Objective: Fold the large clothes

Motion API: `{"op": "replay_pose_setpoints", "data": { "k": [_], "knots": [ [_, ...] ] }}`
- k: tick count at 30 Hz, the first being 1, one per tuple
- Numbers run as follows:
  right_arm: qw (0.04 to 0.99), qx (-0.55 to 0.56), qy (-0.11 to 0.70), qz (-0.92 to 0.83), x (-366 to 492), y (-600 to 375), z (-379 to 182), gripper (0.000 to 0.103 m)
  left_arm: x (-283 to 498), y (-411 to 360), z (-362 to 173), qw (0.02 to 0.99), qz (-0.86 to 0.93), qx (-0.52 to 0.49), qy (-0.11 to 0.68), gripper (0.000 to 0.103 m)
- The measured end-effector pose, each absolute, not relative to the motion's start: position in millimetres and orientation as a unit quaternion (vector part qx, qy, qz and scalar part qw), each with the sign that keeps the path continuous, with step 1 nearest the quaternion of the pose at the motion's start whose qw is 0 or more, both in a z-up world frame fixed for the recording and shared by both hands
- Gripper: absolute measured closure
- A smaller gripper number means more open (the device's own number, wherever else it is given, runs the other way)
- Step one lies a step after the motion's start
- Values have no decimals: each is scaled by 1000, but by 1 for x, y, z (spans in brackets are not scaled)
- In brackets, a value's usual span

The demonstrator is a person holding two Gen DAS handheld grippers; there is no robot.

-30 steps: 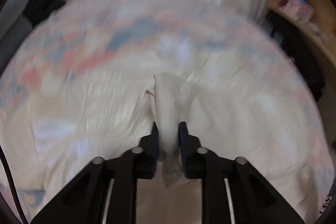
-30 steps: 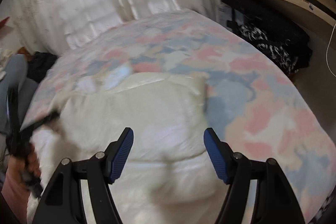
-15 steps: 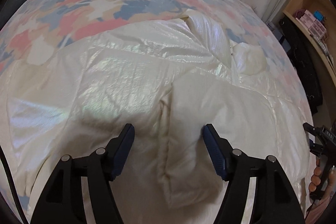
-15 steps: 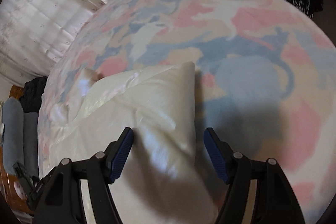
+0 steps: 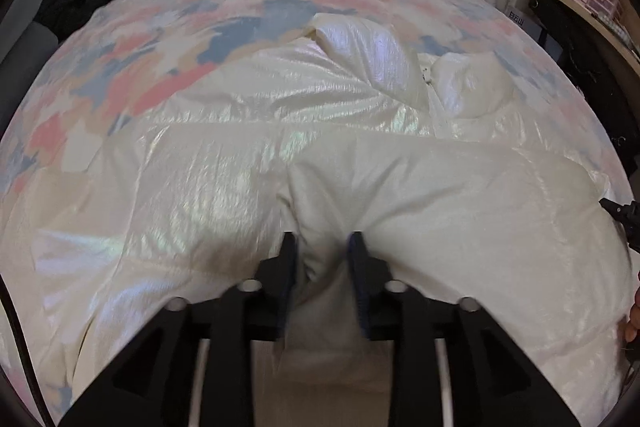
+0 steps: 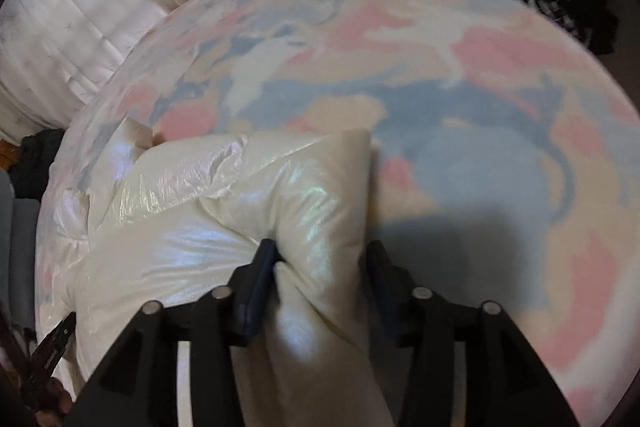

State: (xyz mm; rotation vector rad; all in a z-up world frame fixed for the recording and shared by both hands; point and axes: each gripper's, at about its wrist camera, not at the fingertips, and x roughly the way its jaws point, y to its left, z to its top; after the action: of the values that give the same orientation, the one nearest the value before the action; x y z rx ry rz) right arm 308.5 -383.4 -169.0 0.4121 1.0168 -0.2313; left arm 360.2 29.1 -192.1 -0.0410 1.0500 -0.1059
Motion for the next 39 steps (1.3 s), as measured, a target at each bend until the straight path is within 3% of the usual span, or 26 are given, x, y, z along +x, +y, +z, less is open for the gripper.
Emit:
{"op": "replay_pose_setpoints", "data": {
  "k": [2,9,14,20,28,30,32,39],
  "knots": [
    [852,192,474,-116,301,-379,-153,55,352,33,-184,865,-50,-13,500,62],
    [892,145,420,-87,258,-336,-105,55,314,29,-143,898,-84,11,431,62],
    [879,127,459,-30,262,-273,-115,55,327,14,-148,874,-103,-69,470,64],
    [860,129,493,-3,269,-222,-159,55,337,-3,-191,868,-47,-39,492,64],
    [875,56,465,-122,237,-290,-161,58,328,15,-202,873,-55,-31,484,64],
    [865,38,469,-173,229,-312,-167,52,327,16,-203,872,-55,-34,484,64],
    [863,86,467,-173,218,-336,-170,45,325,14,-203,874,-51,-29,482,64],
    [874,128,437,-168,198,-341,-153,45,313,17,-186,870,-43,-53,488,56]
  ]
}}
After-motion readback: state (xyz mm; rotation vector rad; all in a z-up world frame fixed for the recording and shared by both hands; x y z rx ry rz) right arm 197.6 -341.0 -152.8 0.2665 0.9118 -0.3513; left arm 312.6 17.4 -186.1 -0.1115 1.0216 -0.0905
